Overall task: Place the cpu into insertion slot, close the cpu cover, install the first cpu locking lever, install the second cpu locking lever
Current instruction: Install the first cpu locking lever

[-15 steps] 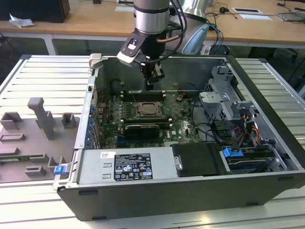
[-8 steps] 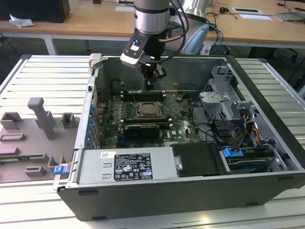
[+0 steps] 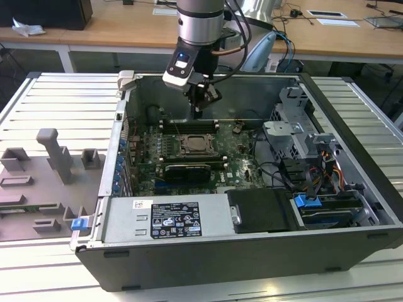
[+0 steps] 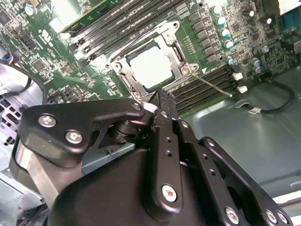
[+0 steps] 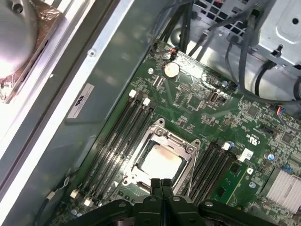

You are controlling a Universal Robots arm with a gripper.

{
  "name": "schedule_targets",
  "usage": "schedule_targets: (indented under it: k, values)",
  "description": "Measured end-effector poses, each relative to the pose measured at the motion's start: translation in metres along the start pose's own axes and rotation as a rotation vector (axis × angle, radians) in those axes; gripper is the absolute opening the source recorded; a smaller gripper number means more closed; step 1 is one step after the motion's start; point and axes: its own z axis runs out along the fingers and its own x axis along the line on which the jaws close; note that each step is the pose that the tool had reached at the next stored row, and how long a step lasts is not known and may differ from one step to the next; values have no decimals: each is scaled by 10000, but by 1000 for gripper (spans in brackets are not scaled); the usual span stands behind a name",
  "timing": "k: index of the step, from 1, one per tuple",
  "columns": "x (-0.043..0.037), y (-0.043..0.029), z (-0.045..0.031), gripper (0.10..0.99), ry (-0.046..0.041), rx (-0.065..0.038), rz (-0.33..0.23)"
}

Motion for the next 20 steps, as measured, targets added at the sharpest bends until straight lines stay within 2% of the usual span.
schedule_targets:
  k: [20]
  values:
    - [0, 0, 0, 106, 75, 11, -1948]
